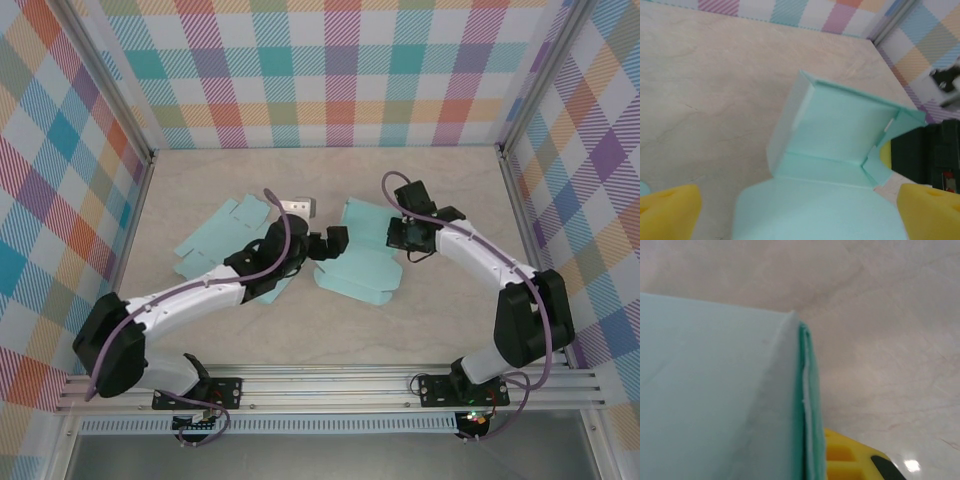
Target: Fold the paper box
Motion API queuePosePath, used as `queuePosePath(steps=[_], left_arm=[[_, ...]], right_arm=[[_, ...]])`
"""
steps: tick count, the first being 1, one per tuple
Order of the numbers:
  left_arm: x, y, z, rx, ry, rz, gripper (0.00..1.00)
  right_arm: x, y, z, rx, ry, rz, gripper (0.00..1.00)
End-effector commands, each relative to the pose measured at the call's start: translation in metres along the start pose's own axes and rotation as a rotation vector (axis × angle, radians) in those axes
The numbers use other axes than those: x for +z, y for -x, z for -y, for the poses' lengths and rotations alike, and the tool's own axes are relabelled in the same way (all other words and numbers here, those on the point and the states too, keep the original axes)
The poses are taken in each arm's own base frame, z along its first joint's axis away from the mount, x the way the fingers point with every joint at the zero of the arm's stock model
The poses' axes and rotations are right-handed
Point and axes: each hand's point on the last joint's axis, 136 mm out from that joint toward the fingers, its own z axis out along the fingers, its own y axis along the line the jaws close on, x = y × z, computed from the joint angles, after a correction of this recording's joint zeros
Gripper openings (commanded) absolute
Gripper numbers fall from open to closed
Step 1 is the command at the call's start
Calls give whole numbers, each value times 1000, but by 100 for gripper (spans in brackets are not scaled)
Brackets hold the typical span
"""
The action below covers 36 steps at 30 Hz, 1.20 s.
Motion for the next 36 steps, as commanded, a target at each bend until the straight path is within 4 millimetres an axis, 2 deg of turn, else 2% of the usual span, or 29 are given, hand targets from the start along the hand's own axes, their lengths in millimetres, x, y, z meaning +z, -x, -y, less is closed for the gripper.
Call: queuePosePath(steps=[1, 4, 8, 13, 19, 24, 30, 32, 36], left_arm=[[-14, -2, -25, -26, 101, 6, 100], [-14, 0, -33, -24, 124, 9, 100], [-9, -2, -37, -29, 129, -3, 100], [-7, -3, -40, -29, 123, -8, 100], [-7, -3, -52, -19, 157, 0, 100], [-6, -1, -58, -16, 171, 10, 100], [-6, 0, -68, -15, 207, 27, 100], [-7, 2, -72, -21, 227, 42, 100], [-9, 3, -78, -24, 256, 46, 100]], right_arm=[[-5, -46, 17, -98, -11, -269, 0], [0, -63, 26, -137, -36, -384, 0], [11, -74, 31, -172, -65, -496, 0], [30, -71, 34, -200, -124, -576, 0], [61, -58, 55, -222, -333, -631, 0], [88, -50, 55, -235, -432, -637, 0], [114, -51, 42, -303, -555, -632, 0], [120, -52, 39, -330, -616, -637, 0], [124, -58, 22, -322, -559, -647, 0]])
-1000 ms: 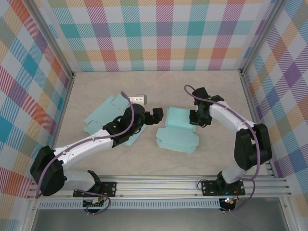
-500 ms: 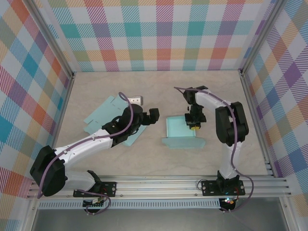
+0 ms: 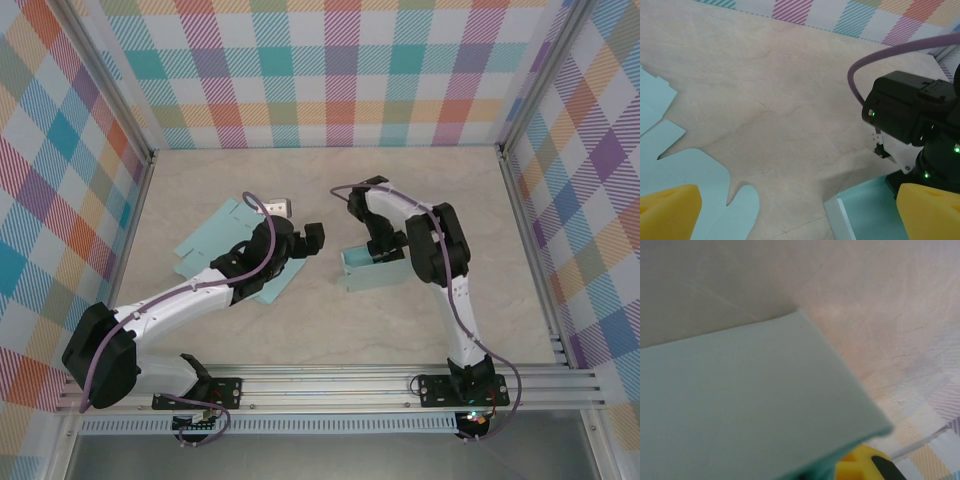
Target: Fold the paper box
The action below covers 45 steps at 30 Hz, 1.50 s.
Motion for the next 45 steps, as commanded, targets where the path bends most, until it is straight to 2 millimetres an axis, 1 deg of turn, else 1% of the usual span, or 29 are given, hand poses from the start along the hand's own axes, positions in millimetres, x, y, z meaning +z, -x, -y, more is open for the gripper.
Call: queuePosePath(steps=[1, 2, 4, 6, 8, 9, 12, 13, 15, 19, 20, 23, 27, 30, 33, 35, 36, 38, 39, 41, 43, 44, 45], left_arm=[[2, 0, -16, 6, 64, 13, 100], [1, 1, -18, 6, 71, 14, 100], [1, 0, -22, 11, 87, 8, 100], [3, -1, -25, 8, 99, 1, 100], [5, -3, -28, 6, 112, -10, 100], [6, -4, -29, 8, 119, -19, 100], [11, -7, -32, 20, 143, -50, 100], [14, -7, -33, 26, 152, -61, 100], [18, -9, -35, 45, 170, -82, 100], [27, -5, -42, 81, 218, -92, 100], [30, -4, -44, 86, 227, -94, 100], [44, -5, -49, 99, 250, -112, 96], [67, -8, -47, 145, 239, -150, 87], [86, -14, -39, 187, 217, -180, 83], [105, -24, -32, 217, 187, -222, 77], [115, -31, -25, 224, 153, -247, 70], [120, -35, -21, 232, 134, -262, 67], [129, -43, -17, 242, 113, -290, 62], [133, -48, -17, 248, 112, -306, 60], [140, -56, -15, 258, 103, -333, 57], [145, -64, -14, 256, 89, -356, 55], [147, -68, -13, 250, 82, -365, 55], [149, -71, -11, 241, 66, -375, 51]], right_arm=[[26, 30, -22, 61, 30, 67, 0], [20, 30, -20, 61, 35, 80, 0], [8, 28, -14, 61, 44, 114, 11], [-6, 28, -9, 59, 52, 150, 25], [-20, 28, -4, 57, 68, 185, 32], [-27, 28, -2, 56, 77, 205, 38], [-47, 29, 5, 54, 94, 253, 50], [-54, 30, 8, 56, 96, 270, 52], [-67, 29, 15, 58, 96, 302, 57], [-101, 27, 26, 61, 119, 373, 62], [-109, 26, 28, 61, 129, 392, 63], [-139, 18, 38, 72, 166, 463, 63], [-178, -8, 59, 121, 226, 594, 63], [-193, -35, 75, 183, 273, 695, 75], [-193, -67, 90, 255, 313, 782, 81], [-183, -89, 102, 311, 315, 818, 91], [-177, -100, 104, 316, 329, 832, 99], [-160, -120, 106, 339, 360, 818, 100], [-150, -129, 103, 346, 379, 807, 100], [-129, -140, 92, 349, 434, 784, 100], [-99, -150, 88, 415, 446, 734, 100], [-87, -154, 85, 441, 454, 716, 100], [-73, -158, 80, 459, 468, 692, 100]])
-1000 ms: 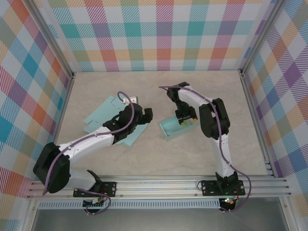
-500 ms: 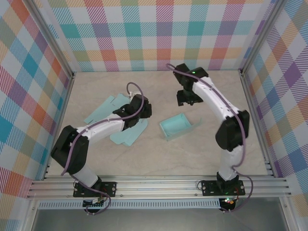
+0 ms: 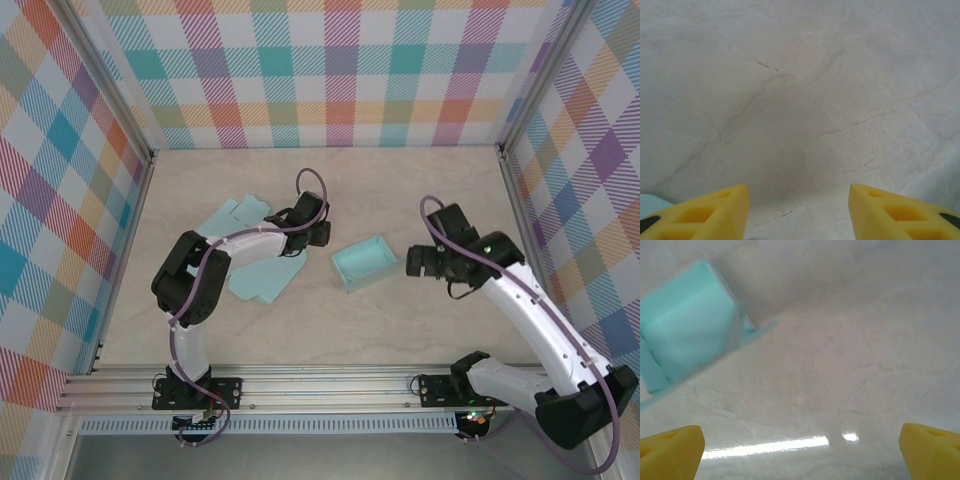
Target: Fold the paper box
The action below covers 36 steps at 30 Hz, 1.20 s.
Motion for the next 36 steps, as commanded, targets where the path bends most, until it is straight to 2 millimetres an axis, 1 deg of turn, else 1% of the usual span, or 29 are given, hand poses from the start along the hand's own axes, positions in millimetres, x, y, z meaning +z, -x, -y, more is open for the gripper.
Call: queuePosePath(steps=[1, 2, 3, 5, 6, 8, 10, 12, 14, 17, 21, 26, 29, 31, 33, 36], left_arm=[[8, -1, 13, 4, -71, -20, 51], [10, -2, 16, 3, -79, -26, 48], [12, -6, 18, 5, -86, -35, 45], [16, -12, 21, 14, -95, -55, 41], [17, -15, 24, 20, -100, -65, 40], [18, -21, 28, 31, -107, -78, 40], [17, -28, 33, 46, -113, -86, 39], [15, -34, 37, 54, -118, -92, 39], [15, -41, 42, 60, -130, -102, 38], [13, -53, 53, 64, -175, -123, 39], [8, -67, 65, 45, -219, -137, 40], [-4, -82, 77, -10, -282, -144, 40], [-13, -90, 90, -39, -323, -133, 40], [-17, -96, 102, -58, -356, -129, 40], [-21, -99, 116, -69, -392, -119, 40], [-26, -99, 140, -70, -440, -94, 40]], right_arm=[[22, -30, 2, 142, 27, -48, 100], [29, -38, 2, 160, 35, -63, 100], [38, -46, -2, 177, 59, -81, 97], [54, -56, -17, 219, 137, -109, 82], [63, -59, -25, 236, 175, -121, 76], [78, -60, -36, 275, 222, -122, 63], [91, -57, -49, 305, 277, -116, 48], [102, -52, -56, 325, 304, -95, 38], [113, -46, -60, 335, 318, -72, 31], [124, -35, -67, 344, 355, -54, 26], [142, -20, -63, 370, 357, -42, 19], [162, -1, -60, 382, 399, -28, 17], [171, 17, -63, 361, 442, -30, 17], [178, 32, -69, 350, 470, -42, 15], [182, 48, -78, 343, 520, -52, 13], [186, 74, -88, 322, 563, -59, 13]])
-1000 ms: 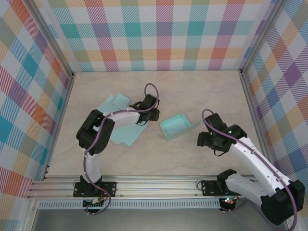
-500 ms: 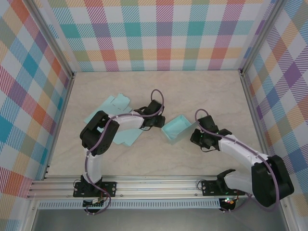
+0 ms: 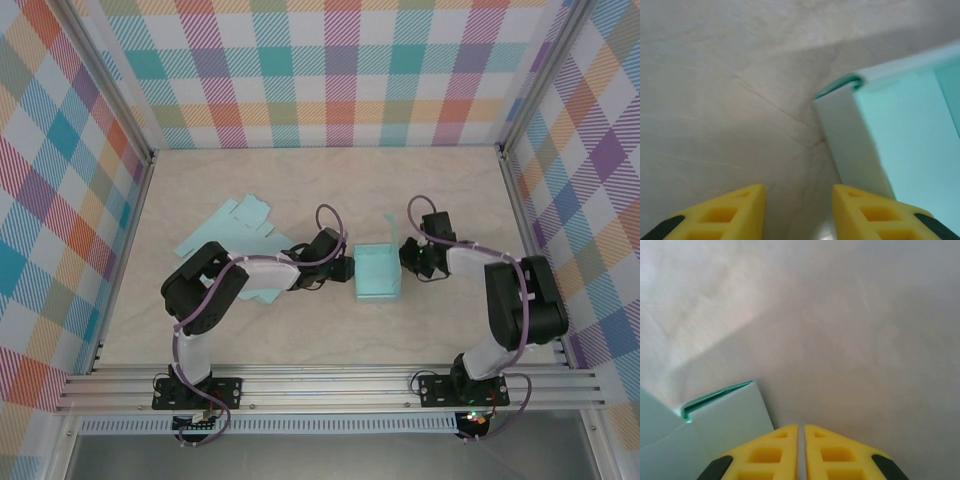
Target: Fold the paper box
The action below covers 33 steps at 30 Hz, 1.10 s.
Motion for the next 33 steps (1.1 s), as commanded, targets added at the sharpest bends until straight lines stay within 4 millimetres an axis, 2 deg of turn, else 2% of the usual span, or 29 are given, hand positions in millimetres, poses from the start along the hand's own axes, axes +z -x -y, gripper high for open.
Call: queuePosePath(steps=[1, 4, 8, 11, 14, 18, 20, 23, 27, 33], left_arm=[[0, -14, 48, -15, -131, -10, 40], [-1, -13, 63, 4, -141, 26, 40], [-16, -2, 56, 2, -109, 103, 40], [-34, 10, 49, 58, -63, 158, 43], [-55, 29, 39, 132, -18, 209, 53], [-75, 63, 26, 243, -13, 251, 80], [-76, 80, 18, 289, -21, 262, 87], [-67, 107, 12, 361, -104, 260, 89], [-46, 128, 25, 506, -270, 240, 88], [-22, 132, 43, 702, -378, 185, 90]], right_arm=[[0, 30, -44, -94, 140, -1, 13], [-1, 56, -44, -106, 93, 5, 15], [-15, 81, -25, -106, -18, 43, 23], [-37, 91, -8, -103, -92, 85, 30], [-66, 91, 4, -128, -175, 131, 40], [-114, 83, 15, -160, -273, 213, 56], [-136, 76, 19, -162, -307, 246, 68], [-163, 59, 28, -152, -343, 279, 81], [-187, 32, 37, -134, -345, 301, 97], [-208, 0, 35, -146, -262, 323, 100]])
